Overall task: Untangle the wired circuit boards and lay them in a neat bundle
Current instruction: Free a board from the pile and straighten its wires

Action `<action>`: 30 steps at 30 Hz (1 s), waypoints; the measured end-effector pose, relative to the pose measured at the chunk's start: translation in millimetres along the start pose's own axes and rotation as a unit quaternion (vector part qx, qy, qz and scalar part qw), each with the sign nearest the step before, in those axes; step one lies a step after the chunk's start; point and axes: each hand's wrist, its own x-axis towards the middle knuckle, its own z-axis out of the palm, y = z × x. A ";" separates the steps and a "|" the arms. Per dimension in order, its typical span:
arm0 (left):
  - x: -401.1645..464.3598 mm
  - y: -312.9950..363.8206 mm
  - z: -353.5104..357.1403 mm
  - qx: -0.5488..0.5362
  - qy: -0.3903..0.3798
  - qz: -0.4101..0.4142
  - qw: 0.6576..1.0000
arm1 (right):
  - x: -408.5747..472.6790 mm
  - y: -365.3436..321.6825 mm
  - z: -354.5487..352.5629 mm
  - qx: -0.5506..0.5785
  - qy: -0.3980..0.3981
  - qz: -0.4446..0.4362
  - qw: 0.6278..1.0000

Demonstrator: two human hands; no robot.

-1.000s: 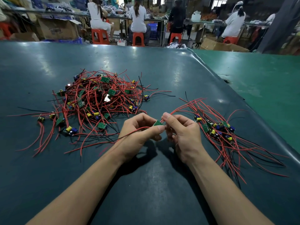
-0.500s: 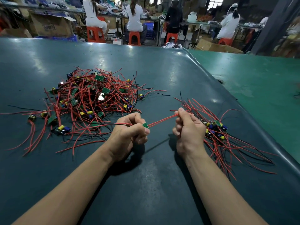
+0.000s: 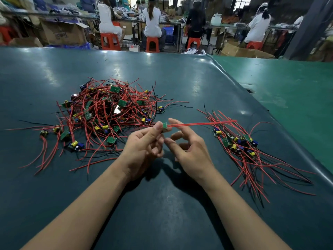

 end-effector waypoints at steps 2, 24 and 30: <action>0.5 -1.9 -0.7 0.039 -0.008 0.004 0.999 | -2.4 0.5 -0.4 0.004 -0.005 -0.036 0.999; 6.6 0.0 -2.8 0.005 0.042 0.002 0.999 | 5.7 -8.4 -9.9 0.191 0.316 0.004 0.929; 7.4 -0.9 -5.9 0.051 0.075 0.025 0.996 | 11.3 -3.8 -26.2 0.338 0.399 0.151 0.839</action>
